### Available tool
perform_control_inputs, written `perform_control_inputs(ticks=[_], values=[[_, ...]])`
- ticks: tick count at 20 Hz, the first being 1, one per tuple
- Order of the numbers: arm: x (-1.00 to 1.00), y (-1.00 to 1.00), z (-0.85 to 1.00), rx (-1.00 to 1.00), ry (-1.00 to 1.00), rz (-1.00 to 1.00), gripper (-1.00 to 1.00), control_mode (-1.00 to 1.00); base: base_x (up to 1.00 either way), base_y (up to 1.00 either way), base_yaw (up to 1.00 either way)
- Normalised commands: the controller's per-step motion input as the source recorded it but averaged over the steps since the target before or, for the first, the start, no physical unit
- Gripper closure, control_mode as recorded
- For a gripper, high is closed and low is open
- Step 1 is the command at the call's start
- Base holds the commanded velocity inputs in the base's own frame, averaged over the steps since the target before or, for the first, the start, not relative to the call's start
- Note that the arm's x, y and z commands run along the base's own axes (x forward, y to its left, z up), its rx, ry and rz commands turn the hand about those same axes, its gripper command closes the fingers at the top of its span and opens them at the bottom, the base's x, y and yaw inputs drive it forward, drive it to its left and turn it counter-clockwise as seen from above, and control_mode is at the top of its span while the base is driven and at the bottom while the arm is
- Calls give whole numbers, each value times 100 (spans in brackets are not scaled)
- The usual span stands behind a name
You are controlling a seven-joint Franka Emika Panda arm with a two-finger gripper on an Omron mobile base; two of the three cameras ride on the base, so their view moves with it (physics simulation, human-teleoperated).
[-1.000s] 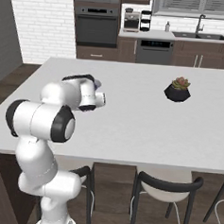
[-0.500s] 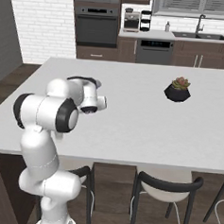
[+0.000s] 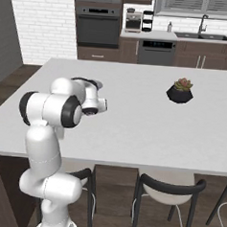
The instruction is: Take a straw from the drawer in front and place it inside the glass cup on the dining counter.
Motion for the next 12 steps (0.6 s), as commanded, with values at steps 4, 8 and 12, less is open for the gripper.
perform_control_inputs(ticks=[4,8,12], values=[[18,0,-1,0,0,0,100,-100,0,0,0],[-30,0,-5,0,0,0,100,-100,0,0,0],[-78,0,-11,0,0,0,100,-100,0,0,0]])
